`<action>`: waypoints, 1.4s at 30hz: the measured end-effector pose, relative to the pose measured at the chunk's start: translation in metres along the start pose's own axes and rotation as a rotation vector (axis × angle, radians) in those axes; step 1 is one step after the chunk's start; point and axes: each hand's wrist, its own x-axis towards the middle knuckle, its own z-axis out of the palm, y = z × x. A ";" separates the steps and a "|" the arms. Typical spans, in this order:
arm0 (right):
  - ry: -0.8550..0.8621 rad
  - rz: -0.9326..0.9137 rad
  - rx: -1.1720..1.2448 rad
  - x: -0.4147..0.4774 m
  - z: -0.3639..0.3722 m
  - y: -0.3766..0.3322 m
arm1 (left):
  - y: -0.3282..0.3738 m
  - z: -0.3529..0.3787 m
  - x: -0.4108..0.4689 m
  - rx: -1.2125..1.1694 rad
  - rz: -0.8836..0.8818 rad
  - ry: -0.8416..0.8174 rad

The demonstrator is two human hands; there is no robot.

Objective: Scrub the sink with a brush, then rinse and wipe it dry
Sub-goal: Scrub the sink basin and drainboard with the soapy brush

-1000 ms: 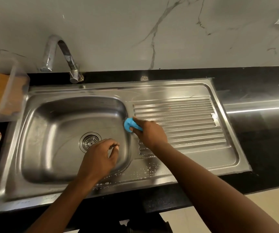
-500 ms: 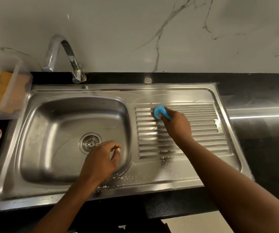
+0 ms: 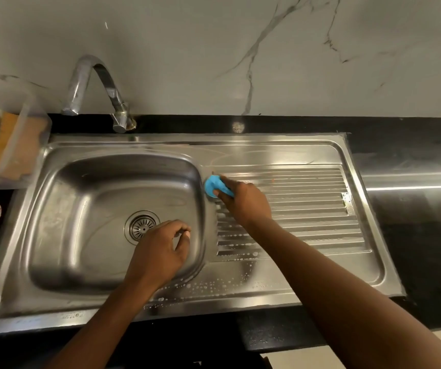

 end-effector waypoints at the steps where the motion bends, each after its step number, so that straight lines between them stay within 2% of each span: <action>1: 0.021 0.024 0.007 -0.001 -0.007 0.011 | 0.001 0.001 0.001 -0.002 0.003 -0.001; 6: 0.115 0.166 -0.022 0.014 -0.039 0.053 | -0.001 0.004 0.005 -0.006 -0.005 -0.024; 10: 0.138 0.228 0.069 0.040 -0.035 0.038 | -0.002 0.003 0.004 0.008 -0.023 -0.011; 14: 0.095 0.147 0.153 0.049 -0.009 -0.004 | -0.001 0.002 0.004 0.018 -0.028 -0.019; 18: 0.027 0.002 0.070 0.039 0.008 -0.026 | 0.000 0.003 0.005 0.025 -0.031 -0.012; 22: 0.003 -0.033 -0.013 0.021 -0.002 0.003 | 0.007 0.010 0.009 0.019 -0.031 -0.002; 29: 0.127 0.198 -0.052 0.016 -0.073 0.101 | 0.014 0.025 0.012 0.014 -0.002 -0.033; 32: 0.167 0.277 -0.015 0.020 -0.081 0.123 | 0.018 0.028 0.010 0.017 -0.007 -0.029; 37: 0.158 0.282 0.050 0.042 -0.071 0.099 | 0.025 0.030 0.006 0.033 -0.014 -0.022; 42: 0.075 0.162 0.091 0.029 -0.053 0.069 | 0.031 0.035 0.001 0.046 -0.018 -0.013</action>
